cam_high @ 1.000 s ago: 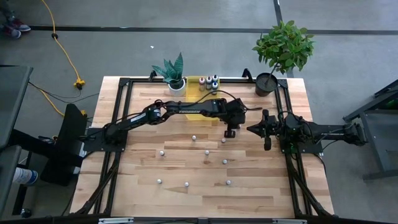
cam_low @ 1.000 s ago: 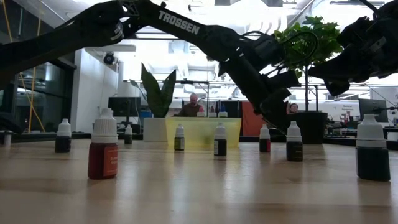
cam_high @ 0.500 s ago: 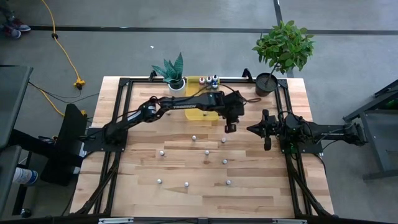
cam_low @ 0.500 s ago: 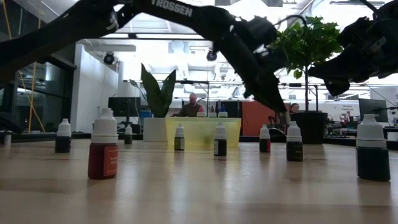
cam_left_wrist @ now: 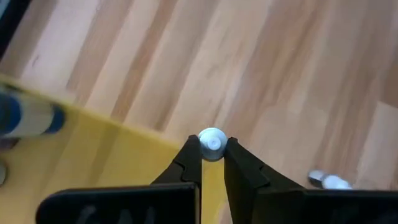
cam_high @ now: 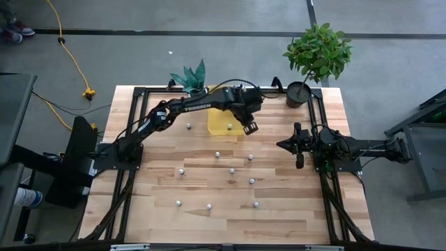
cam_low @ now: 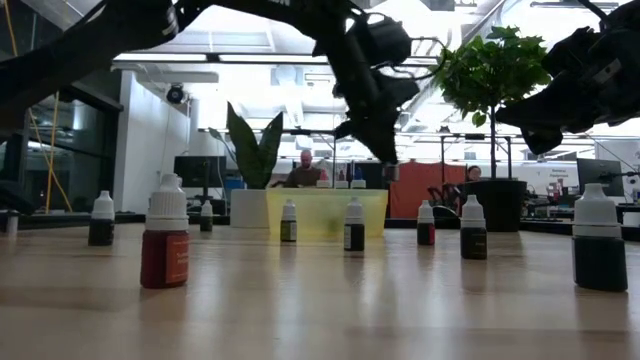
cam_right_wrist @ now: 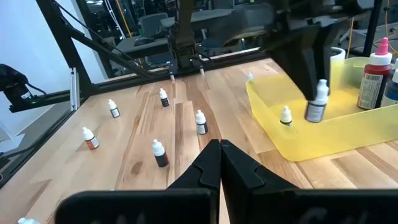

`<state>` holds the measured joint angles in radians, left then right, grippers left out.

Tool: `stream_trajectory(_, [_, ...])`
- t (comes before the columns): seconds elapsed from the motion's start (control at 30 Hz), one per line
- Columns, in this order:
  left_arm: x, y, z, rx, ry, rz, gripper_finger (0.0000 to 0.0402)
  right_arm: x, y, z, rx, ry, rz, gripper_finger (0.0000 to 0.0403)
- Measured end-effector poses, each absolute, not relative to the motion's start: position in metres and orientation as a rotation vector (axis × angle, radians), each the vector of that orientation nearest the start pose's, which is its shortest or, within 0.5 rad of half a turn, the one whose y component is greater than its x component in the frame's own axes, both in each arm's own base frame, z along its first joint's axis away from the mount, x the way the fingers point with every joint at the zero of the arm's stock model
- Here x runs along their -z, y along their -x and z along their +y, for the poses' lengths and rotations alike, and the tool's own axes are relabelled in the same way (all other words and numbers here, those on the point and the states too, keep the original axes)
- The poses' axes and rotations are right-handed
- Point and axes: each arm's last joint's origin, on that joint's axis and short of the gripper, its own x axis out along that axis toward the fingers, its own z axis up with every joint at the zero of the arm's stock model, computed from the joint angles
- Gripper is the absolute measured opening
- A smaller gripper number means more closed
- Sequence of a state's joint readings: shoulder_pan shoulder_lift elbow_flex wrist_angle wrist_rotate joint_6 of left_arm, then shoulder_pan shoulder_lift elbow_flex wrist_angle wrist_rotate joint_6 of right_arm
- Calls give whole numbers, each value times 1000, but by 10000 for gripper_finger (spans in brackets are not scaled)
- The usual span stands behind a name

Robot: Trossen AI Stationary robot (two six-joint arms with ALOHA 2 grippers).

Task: Pick & Place food coloring
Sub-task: Put the top small purple food coloring bottle into the yellow bin

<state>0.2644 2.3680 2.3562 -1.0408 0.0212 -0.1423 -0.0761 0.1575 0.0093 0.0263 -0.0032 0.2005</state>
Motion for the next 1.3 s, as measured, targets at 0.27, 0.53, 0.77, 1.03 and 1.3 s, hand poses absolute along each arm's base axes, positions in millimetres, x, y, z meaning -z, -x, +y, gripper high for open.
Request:
stream_trajectory(0.27, [-253, -474, 144, -343, 324, 1115, 23, -156, -106, -8, 85, -205, 114, 0])
stream_trajectory(0.53, [-229, -475, 147, -339, 318, 1146, 23, -156, -106, -8, 85, -205, 114, 0])
stream_trajectory(0.77, [-218, -475, 147, -331, 303, 1112, 24, -156, -106, -8, 85, -205, 114, 0])
stream_trajectory(1.03, [-223, -451, 147, -339, 301, 1032, 24, -156, -106, -8, 85, -205, 113, 0])
stream_trajectory(1.3, [-198, -437, 141, -320, 302, 985, 24, -156, -106, -8, 85, -205, 114, 0])
